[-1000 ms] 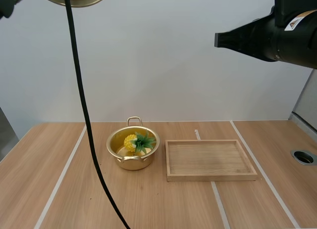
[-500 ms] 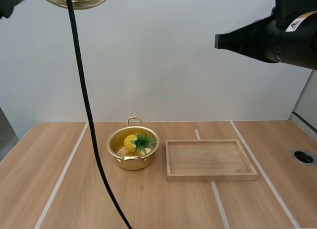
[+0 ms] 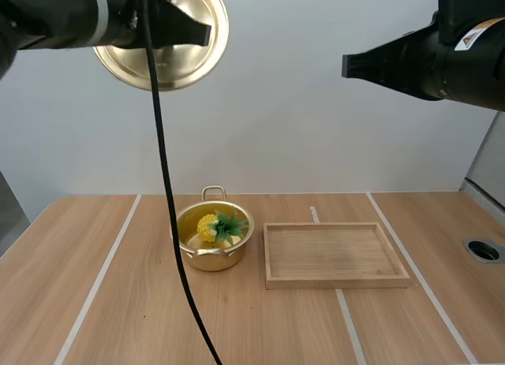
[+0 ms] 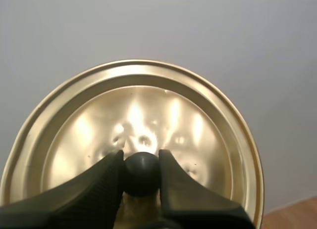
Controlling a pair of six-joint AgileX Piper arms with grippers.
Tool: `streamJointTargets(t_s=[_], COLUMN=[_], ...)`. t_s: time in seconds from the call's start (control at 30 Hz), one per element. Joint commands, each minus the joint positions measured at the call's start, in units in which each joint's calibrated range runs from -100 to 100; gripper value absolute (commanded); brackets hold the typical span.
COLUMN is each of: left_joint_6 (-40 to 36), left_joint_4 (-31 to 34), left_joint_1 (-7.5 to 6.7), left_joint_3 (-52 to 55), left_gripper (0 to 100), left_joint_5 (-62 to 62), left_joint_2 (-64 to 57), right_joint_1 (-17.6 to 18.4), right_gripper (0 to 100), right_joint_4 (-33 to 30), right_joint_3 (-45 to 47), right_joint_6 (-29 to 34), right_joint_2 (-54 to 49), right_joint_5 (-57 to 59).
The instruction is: Open the pot, put the pineapple inside, and close it
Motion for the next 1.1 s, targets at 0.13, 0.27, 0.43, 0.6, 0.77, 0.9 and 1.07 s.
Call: streamJointTargets(t_s=[0.13,0.27,0.43,0.6,0.77,0.9,1.07], left_joint_6=[-0.7,-0.7,1.0,5.9,9.4,11.5,14.4], left_joint_4=[-1.1,-1.2,-2.0,-6.7,-10.4,-11.2,-12.8], left_joint_1=[-0.10,-0.10,-0.10,-0.10,-0.10,-0.10,-0.10], left_joint_3=[-0.4,1.9,7.1,13.1,17.9,19.9,20.5], left_gripper=[0,0,0,0,0,0,0], left_joint_5=[13.7,18.0,18.1,17.4,11.9,10.0,9.9], left_joint_2=[8.5,12.8,15.3,17.4,19.5,21.5,24.4], right_joint_1=[-0.3,-0.3,-0.3,-0.3,-0.3,-0.3,-0.3], right_gripper=[0,0,0,0,0,0,0], right_joint_4=[-0.3,-0.3,-0.3,-0.3,-0.3,-0.3,-0.3], right_joint_3=[0.2,0.2,0.2,0.2,0.2,0.2,0.2], right_joint_6=[0.2,0.2,0.2,0.2,0.2,0.2,0.2], right_joint_2=[-0.6,-0.6,-0.6,-0.6,-0.6,-0.6,-0.6], right_joint_5=[-0.2,-0.2,-0.2,-0.2,-0.2,-0.2,-0.2])
